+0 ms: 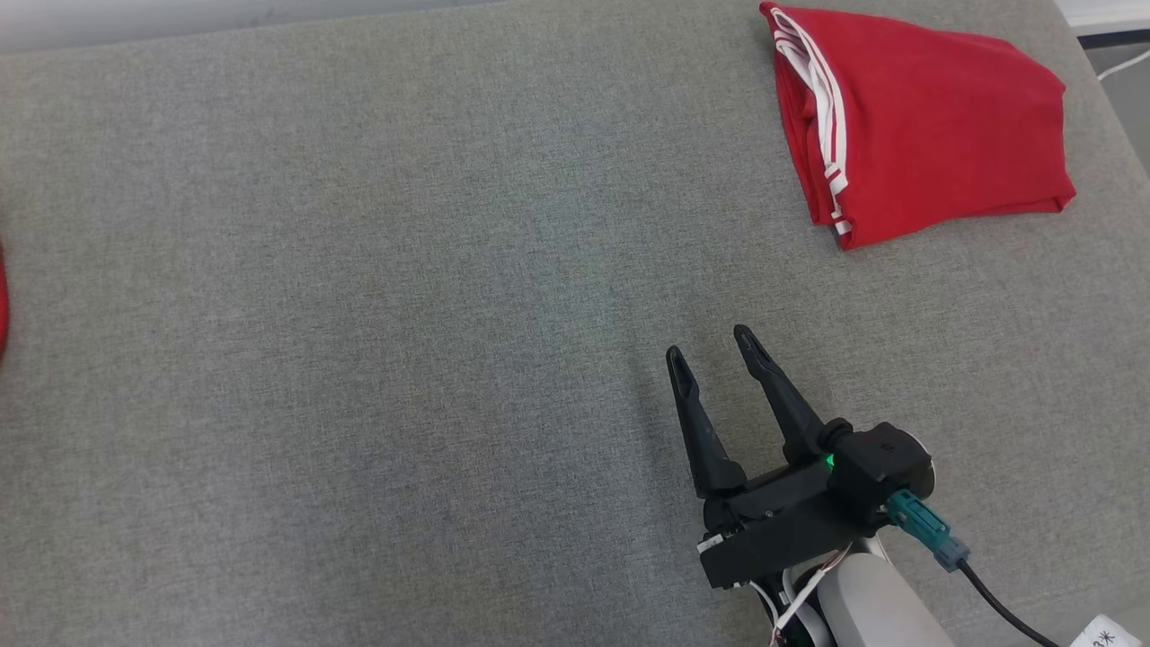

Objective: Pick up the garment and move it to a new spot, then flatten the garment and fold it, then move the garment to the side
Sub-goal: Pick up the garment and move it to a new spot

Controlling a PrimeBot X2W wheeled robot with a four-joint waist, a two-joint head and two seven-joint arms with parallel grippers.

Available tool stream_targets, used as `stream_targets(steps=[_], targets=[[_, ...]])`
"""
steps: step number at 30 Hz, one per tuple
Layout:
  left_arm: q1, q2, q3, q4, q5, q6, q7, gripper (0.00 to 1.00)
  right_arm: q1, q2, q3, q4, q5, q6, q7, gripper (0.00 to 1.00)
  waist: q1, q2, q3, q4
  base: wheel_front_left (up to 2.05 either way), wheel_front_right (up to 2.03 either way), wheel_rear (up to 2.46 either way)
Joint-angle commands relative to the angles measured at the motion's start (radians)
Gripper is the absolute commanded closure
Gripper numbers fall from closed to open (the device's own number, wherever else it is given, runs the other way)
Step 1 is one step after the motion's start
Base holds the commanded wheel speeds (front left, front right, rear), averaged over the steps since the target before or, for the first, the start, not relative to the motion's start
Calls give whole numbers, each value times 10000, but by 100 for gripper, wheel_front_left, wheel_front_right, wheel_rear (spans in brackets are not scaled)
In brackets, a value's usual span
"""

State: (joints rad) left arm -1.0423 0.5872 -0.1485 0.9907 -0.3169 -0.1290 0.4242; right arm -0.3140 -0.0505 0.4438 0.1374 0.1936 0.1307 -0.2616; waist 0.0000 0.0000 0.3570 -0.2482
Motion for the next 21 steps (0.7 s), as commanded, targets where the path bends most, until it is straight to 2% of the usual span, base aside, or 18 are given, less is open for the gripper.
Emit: stream_targets(steps=[1, 2, 3, 4, 12, 21], targets=[[68, 28, -66, 130, -32, 34, 72, 0, -15, 0, 49, -6, 46, 0, -54, 0, 0, 0, -9, 8, 0, 0, 0], [120, 17, -126, 130, -31, 29, 54, 4, -14, 0, 60, 0, 61, 0, -54, 0, 0, 0, -14, 9, 0, 0, 0], [153, 29, -140, 41, -55, 23, -118, 60, -15, 0, 63, 6, 74, 0, -54, 0, 0, 0, -16, 12, 0, 0, 0], [199, 60, -159, -14, -78, 18, -257, 100, -16, 0, 62, 14, 87, 0, -54, 0, 0, 0, -21, 15, 0, 0, 0], [327, -14, -704, -692, -469, -1, -1450, 100, 138, -3, -72, 165, 53, 0, -40, 0, 0, 0, -382, 305, 0, 0, 0], [-118, -171, -2435, -2271, -1452, -3, -2514, 100, 361, -2, -171, 366, 56, 0, -39, 0, 0, 0, -1256, 754, 0, 0, 0]])
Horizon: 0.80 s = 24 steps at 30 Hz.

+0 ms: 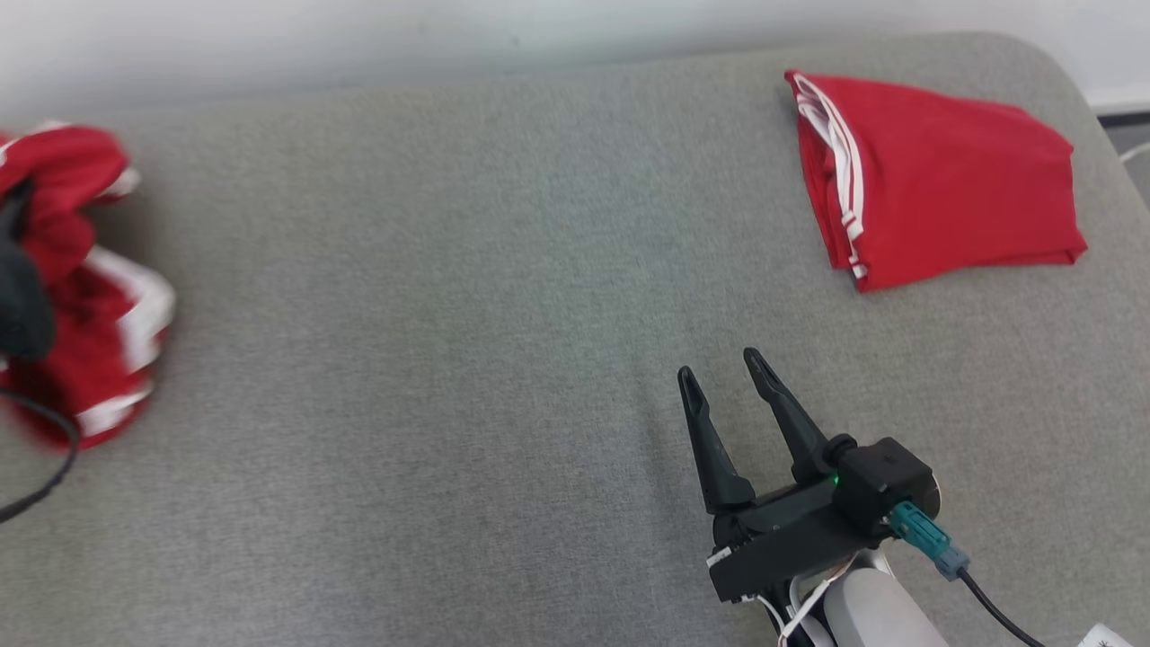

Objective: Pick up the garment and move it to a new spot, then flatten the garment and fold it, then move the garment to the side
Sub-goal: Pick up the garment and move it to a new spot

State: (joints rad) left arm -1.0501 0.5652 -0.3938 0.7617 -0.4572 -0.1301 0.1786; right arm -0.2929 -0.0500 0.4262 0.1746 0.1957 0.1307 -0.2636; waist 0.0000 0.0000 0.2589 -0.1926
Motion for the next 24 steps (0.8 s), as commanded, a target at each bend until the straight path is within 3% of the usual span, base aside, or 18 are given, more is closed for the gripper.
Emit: stream_targets(steps=[1, 12, 14, 24], targets=[[-102, 43, -191, -206, -164, 8, -118, 100, 178, -8, 0, 2, 54, 0, -20, 0, 0, 0, -362, 208, 0, 0, 0], [-708, -180, -2306, -3102, -1252, 8, -180, 100, 402, -9, -328, 52, 253, 0, -20, 0, 0, 0, -957, -260, 0, 0, 0], [-756, -335, -2471, -3583, -1694, 8, -138, 100, 400, -9, -398, 22, 275, 0, -20, 0, 0, 0, -996, -374, 0, 0, 0], [-568, -837, -3267, -5520, -1764, 105, -2, 100, 593, -6, -589, -90, 327, 0, -20, 0, 0, 0, -1005, -810, 0, 0, 0]])
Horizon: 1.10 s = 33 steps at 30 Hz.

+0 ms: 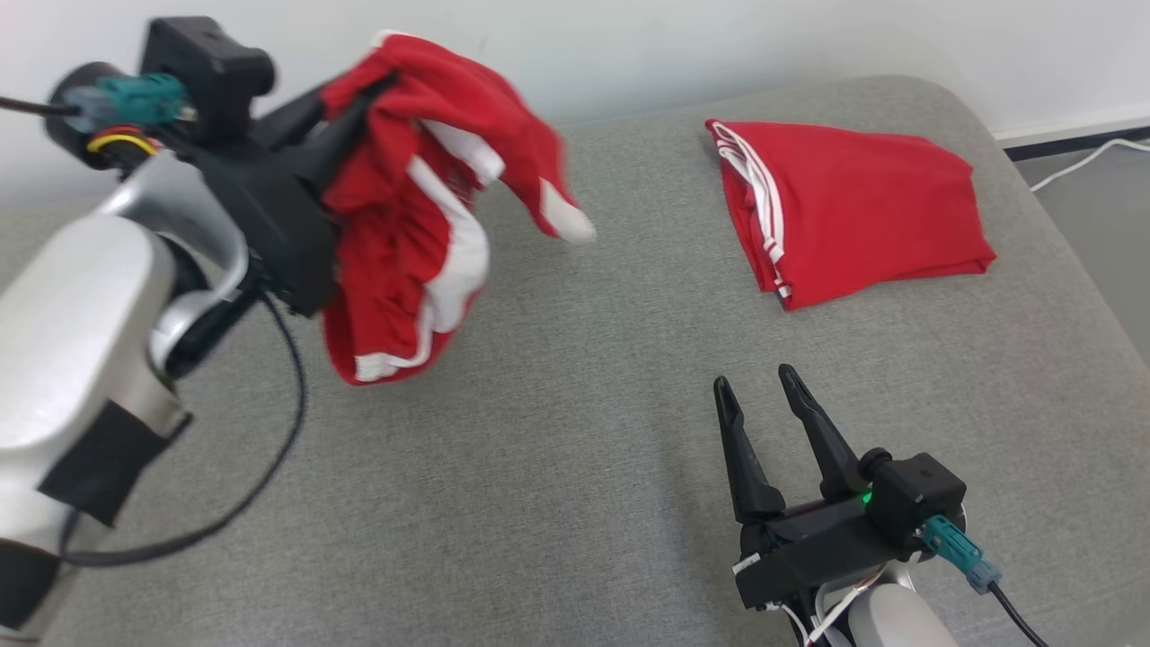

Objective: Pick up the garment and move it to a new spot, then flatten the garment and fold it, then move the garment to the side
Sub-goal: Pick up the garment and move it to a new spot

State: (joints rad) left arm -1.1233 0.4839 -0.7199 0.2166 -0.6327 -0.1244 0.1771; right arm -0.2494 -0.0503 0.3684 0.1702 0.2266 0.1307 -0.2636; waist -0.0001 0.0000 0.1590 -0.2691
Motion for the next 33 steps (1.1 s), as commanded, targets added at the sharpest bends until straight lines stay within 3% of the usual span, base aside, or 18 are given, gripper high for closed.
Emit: stream_targets(steps=[1, 9, 14, 20, 26, 29, 33], targets=[[284, -100, -55, -239, -70, 93, 17, 100, 164, -2, -31, -54, 16, 0, -20, 0, 1, 0, -6, -68, 0, 0, 0], [1329, -396, -343, -1555, -308, 644, 21, 100, 213, -4, -112, -84, -14, 0, -20, 0, 1, 0, 7, -105, 0, 0, 0], [2505, -256, -560, -2216, -427, 1102, -73, 100, 236, -4, -147, -55, -75, 0, -20, 0, 1, 0, 43, -48, 0, 0, 0], [3712, 182, -705, -1993, -284, 1433, -534, 100, 163, -4, -102, 79, -168, 0, -20, 0, 1, 0, 50, 48, 0, 0, 0], [4231, 305, -632, -1278, -97, 1468, -1494, 100, 139, -2, -83, 231, -260, 0, -20, 0, 1, 0, -50, 176, 0, 0, 0], [4298, 53, -581, -715, -199, 1412, -1974, 0, 138, -5, -100, 301, -281, 0, -20, 0, 1, 0, -80, 277, 0, 0, 0], [4285, -188, -463, -270, -212, 1446, -2571, 0, 141, -4, -113, 271, -230, 0, -20, 0, 1, 0, -81, 442, 0, 0, 0]])
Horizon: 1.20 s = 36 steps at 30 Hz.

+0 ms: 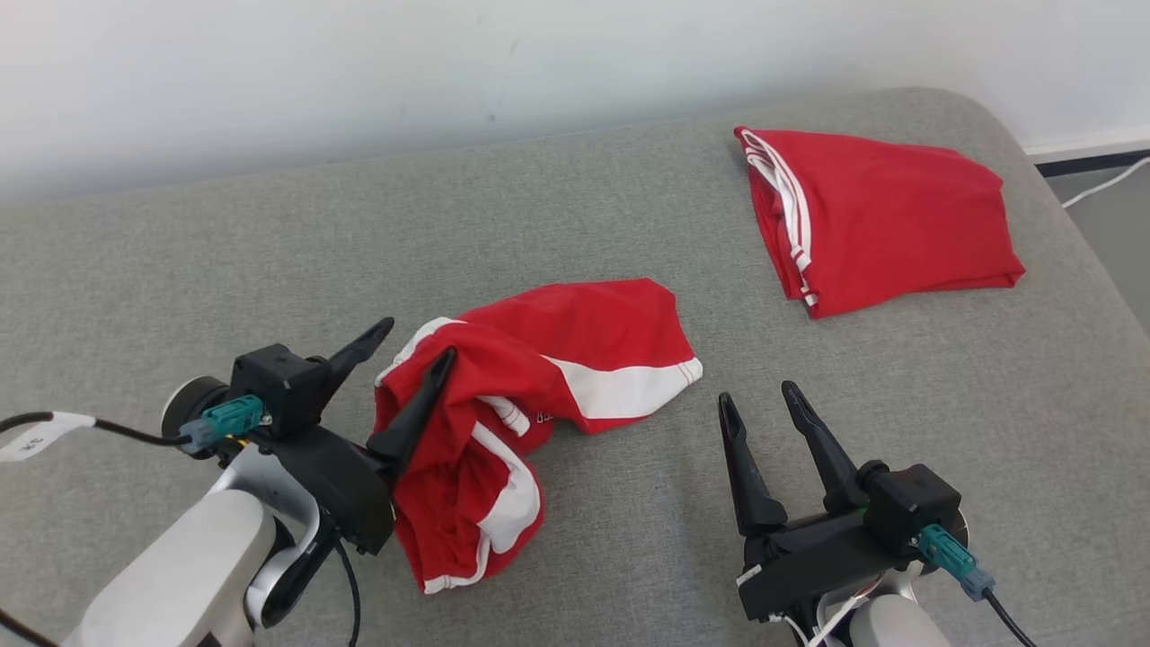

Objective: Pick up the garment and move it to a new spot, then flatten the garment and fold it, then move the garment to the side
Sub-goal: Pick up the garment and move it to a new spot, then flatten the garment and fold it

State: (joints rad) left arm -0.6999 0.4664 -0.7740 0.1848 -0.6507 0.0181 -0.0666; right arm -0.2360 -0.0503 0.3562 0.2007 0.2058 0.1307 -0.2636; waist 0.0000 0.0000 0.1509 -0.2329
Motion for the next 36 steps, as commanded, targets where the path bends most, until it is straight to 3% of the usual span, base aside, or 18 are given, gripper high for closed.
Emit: stream_targets(steps=[1, 11, 19, 25, 36], targets=[[111, -39, 135, 120, -78, 94, -251, 0, 36, -4, 20, -44, 8, 0, -20, 0, 0, 0, 1, 115, 0, 0, 0], [1362, -304, 898, -1025, -189, 1516, -1512, 0, 382, -2, -158, 11, -23, 0, -20, 0, 0, 0, -169, 648, 0, 0, 0], [2555, -449, 722, -1847, -237, 2120, -1658, 0, 590, -4, -188, 22, -30, 0, -20, 0, 0, 0, -328, 1055, 0, 0, 0], [3349, -575, 584, -1735, -466, 2184, -1755, 0, 537, -5, -93, 98, -63, 0, -20, 0, 0, 0, -342, 1137, 0, 0, 0], [4152, -855, 78, -773, -769, 1918, -1740, 0, 591, -5, -34, 270, -56, 0, -20, 0, 0, 0, -453, 963, 0, 0, 0]])
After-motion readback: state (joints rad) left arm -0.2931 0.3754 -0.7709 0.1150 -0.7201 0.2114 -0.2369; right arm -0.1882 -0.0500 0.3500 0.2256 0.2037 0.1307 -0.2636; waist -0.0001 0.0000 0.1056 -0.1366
